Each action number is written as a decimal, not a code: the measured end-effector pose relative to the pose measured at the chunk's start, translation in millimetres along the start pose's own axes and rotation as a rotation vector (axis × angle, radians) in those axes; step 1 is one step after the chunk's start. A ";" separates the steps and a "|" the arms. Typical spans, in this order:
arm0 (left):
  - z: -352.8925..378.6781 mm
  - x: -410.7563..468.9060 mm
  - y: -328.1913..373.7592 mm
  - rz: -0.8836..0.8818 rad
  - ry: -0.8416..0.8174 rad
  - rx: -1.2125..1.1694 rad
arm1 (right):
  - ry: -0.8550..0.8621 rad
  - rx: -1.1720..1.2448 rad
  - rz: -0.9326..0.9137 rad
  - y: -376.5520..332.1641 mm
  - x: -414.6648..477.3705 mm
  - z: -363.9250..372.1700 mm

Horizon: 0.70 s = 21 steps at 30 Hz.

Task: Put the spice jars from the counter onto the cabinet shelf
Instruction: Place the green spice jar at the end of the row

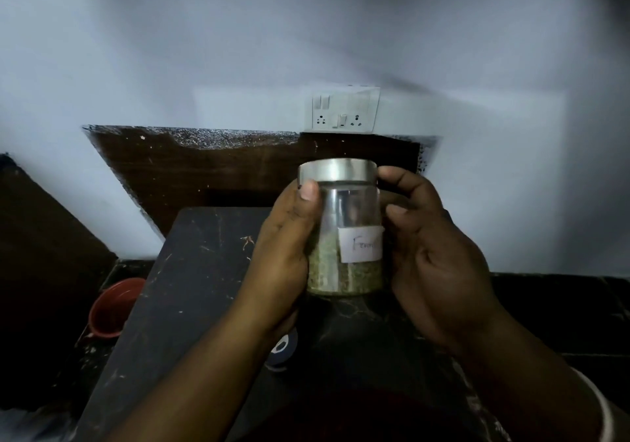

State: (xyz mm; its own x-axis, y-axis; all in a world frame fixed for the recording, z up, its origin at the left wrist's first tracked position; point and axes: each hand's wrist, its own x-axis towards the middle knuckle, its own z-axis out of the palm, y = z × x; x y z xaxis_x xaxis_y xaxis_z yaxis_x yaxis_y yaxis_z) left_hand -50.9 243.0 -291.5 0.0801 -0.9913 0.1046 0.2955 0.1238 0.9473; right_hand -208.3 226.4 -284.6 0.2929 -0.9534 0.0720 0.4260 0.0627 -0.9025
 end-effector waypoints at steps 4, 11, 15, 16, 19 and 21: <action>-3.4 0.2 0.1 -0.021 0.064 -0.087 | 0.014 -0.180 -0.112 3.3 9.1 -9.8; 0.5 -2.7 -1.3 0.002 0.037 -0.070 | -0.062 -0.226 -0.099 11.1 12.9 -9.1; -0.8 -3.6 -0.4 0.032 -0.021 -0.028 | -0.065 -0.178 -0.124 14.6 9.8 -8.3; -0.8 -3.7 0.8 0.048 -0.037 -0.021 | -0.070 -0.159 -0.129 15.6 8.7 -7.7; -0.5 -3.8 1.9 0.083 -0.066 -0.006 | -0.071 -0.142 -0.147 18.5 6.0 -5.0; 1.9 -5.0 5.0 0.066 -0.064 -0.002 | -0.054 -0.166 -0.163 19.1 5.0 -5.2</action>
State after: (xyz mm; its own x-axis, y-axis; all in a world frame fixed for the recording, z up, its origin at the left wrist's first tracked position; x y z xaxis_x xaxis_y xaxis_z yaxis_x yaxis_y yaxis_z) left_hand -51.7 248.5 -286.8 0.0388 -0.9817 0.1863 0.2931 0.1894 0.9371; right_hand -203.2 221.2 -303.8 0.2788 -0.9297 0.2407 0.3262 -0.1441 -0.9343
